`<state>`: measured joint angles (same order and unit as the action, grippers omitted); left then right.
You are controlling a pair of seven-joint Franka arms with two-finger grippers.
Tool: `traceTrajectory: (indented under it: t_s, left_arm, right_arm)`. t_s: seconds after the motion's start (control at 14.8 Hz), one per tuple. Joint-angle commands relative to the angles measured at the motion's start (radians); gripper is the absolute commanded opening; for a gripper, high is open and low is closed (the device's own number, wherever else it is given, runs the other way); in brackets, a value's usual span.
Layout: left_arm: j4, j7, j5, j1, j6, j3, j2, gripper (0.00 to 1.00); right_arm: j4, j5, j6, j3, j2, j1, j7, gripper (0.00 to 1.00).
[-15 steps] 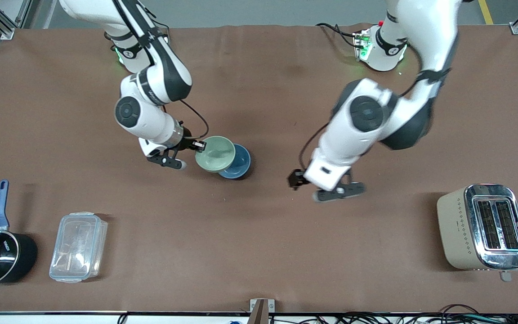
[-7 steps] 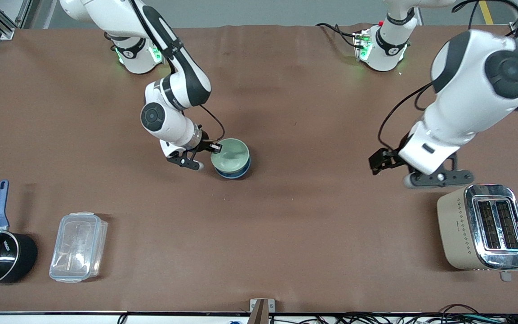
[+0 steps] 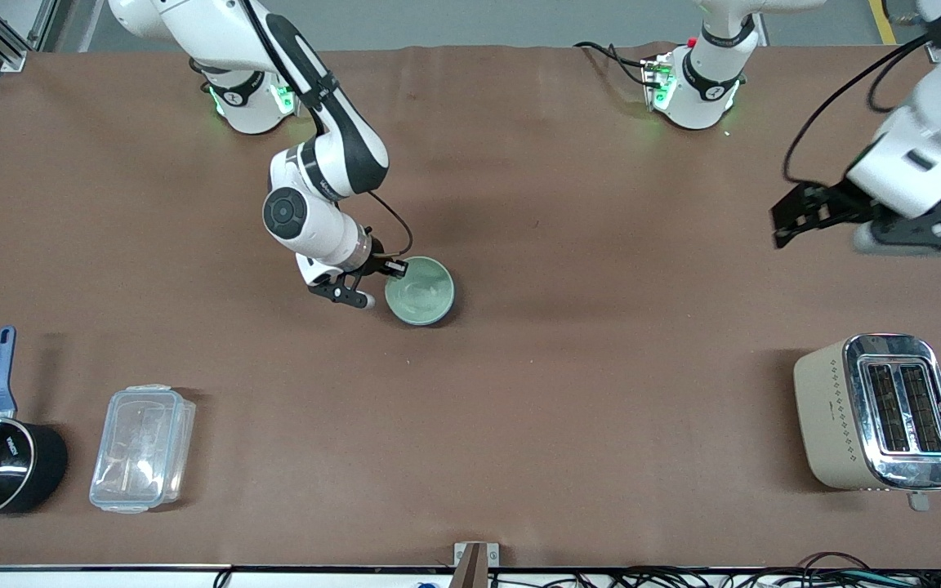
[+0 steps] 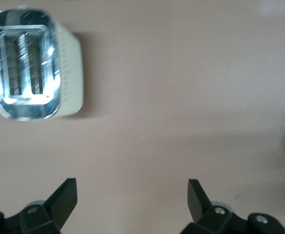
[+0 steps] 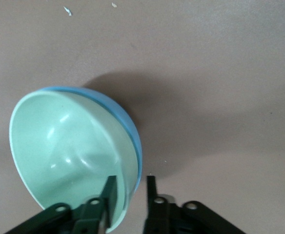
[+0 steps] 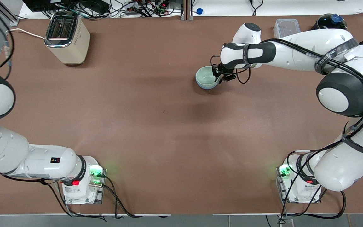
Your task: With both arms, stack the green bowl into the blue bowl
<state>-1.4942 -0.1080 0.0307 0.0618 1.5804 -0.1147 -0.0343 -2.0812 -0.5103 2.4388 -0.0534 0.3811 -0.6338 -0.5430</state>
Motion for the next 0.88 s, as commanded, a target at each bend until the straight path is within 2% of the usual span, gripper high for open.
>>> traceTrajectory:
  t_s: [0.0,0.14,0.27,0.41,0.54,0.68,0.81]
  left_arm:
    - [-0.035,0.024,0.002,0.001,-0.069,0.015,0.063,1.00]
    - [-0.066,0.024,0.005,-0.003,-0.085,0.036,0.105,1.00]
    - [-0.086,0.024,0.006,-0.045,-0.077,0.024,0.117,1.00]
    - [-0.081,0.024,0.011,-0.045,-0.076,0.015,0.116,1.00]
    - [-0.081,0.024,0.006,-0.045,-0.076,0.013,0.119,1.00]
    - [-0.083,0.024,0.002,-0.043,-0.076,-0.003,0.120,1.00]
    - [-0.086,0.022,-0.002,-0.045,-0.077,-0.028,0.126,1.00]
  right_arm:
    - [0.025,-0.024,-0.007,-0.008,0.001,-0.009,-0.050,0.71]
    - [0.039,-0.020,-0.015,-0.011,-0.014,0.000,-0.072,0.88]
    - [0.036,-0.008,-0.056,-0.020,-0.068,0.025,-0.065,0.98]
    - [0.032,0.033,-0.133,-0.045,-0.140,0.084,-0.048,1.00]
    - [0.010,0.155,-0.231,-0.068,-0.214,0.176,0.013,1.00]
    - [-0.023,0.280,-0.274,-0.068,-0.261,0.305,0.111,1.00]
    - [-0.053,0.305,-0.268,-0.071,-0.297,0.402,0.283,1.00]
